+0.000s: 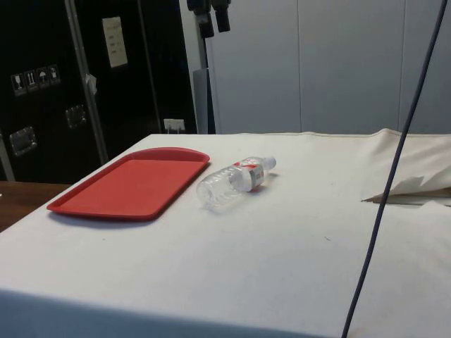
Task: Place the bottle upright on the tray.
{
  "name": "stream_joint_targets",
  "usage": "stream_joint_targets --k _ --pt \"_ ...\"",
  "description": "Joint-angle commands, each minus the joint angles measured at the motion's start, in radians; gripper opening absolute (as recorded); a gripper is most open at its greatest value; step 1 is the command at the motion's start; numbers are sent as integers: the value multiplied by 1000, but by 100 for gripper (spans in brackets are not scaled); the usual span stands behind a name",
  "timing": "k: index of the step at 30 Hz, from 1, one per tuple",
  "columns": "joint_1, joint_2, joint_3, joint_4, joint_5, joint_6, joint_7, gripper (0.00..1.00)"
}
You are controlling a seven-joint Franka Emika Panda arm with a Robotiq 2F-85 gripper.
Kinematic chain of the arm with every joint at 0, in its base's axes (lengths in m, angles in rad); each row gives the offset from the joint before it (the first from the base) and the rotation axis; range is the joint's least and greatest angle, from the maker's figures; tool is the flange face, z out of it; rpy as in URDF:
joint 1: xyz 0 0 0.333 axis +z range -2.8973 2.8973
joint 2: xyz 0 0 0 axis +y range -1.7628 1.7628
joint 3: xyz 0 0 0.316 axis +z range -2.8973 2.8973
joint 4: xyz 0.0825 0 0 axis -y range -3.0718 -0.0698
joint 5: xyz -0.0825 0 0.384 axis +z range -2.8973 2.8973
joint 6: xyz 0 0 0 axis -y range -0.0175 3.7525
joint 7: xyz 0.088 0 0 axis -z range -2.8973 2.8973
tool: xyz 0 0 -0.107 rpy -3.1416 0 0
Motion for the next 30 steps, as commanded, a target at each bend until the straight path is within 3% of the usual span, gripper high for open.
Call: stream_joint_targets --k 1,5,6,14,15,24,25,30 --pt "0 -11 0 -13 -3 22 2 100" --pt "0 -20 -2 -37 -5 58 0 100" --pt "0 -10 -2 -26 -1 40 0 100" --pt "-1 -50 -6 -107 -11 144 1 100" --pt "0 -45 -6 -101 -5 130 0 100" --pt "-1 -62 -17 -184 -13 251 -3 100" --pt "0 -54 -16 -170 -9 230 -1 100" --pt "-2 -63 -25 -223 -13 304 -7 100"
